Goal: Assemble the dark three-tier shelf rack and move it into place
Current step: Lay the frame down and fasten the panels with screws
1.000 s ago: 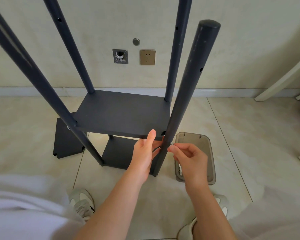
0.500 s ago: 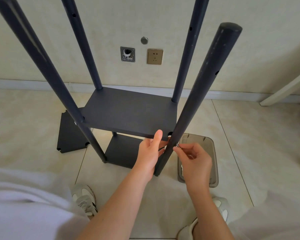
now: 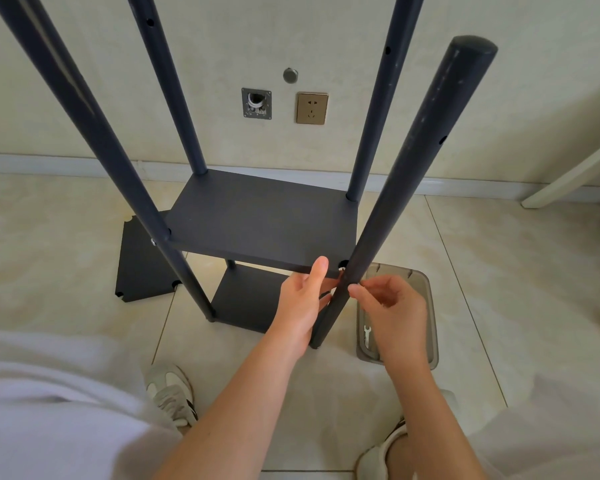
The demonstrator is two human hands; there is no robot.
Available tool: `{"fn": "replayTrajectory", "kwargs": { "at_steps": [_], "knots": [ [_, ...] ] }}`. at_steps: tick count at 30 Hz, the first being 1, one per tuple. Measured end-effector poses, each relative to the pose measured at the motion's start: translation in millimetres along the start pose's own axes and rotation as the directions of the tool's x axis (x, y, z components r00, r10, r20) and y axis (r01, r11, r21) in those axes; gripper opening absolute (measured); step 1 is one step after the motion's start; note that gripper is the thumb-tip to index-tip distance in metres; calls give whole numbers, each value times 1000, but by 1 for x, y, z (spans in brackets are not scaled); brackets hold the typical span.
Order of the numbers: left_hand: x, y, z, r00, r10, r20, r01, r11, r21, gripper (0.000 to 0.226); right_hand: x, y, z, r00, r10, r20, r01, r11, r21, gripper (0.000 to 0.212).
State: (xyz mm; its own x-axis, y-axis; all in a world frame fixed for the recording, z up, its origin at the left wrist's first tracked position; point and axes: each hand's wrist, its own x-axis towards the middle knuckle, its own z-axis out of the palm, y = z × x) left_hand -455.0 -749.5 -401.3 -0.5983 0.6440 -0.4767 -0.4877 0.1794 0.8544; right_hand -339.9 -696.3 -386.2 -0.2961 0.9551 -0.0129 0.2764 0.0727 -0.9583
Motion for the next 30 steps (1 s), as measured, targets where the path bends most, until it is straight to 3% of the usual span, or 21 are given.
{"fn": "replayTrajectory", "kwargs": {
  "at_steps": [5, 12, 17, 21, 26, 30],
  "knots": [
    [0, 0, -1, 1000, 0, 27, 0, 1000, -1, 37, -2, -3, 1, 992, -129, -3, 126, 979, -159, 18],
    [2, -1, -3, 999, -20, 28, 21, 1000, -9, 35, 7, -6, -21, 966, -89, 243, 142, 968, -209, 29],
    [3, -2, -4, 998, -30, 50, 32, 999, -32, 36, 16, -11, -25, 960, -98, 263, 159, 962, -221, 19],
    [3, -2, -4, 998, -28, 54, 30, 999, -28, 35, 19, -17, -20, 949, -98, 300, 176, 954, -244, 34],
    [3, -2, -4, 998, -45, 51, 45, 999, -6, 34, 20, -21, -20, 922, -71, 381, 171, 957, -235, 36],
    [2, 1, -4, 993, -100, 58, 107, 984, -141, 31, 20, -18, -20, 926, -86, 367, 175, 960, -218, 38]
  ]
}}
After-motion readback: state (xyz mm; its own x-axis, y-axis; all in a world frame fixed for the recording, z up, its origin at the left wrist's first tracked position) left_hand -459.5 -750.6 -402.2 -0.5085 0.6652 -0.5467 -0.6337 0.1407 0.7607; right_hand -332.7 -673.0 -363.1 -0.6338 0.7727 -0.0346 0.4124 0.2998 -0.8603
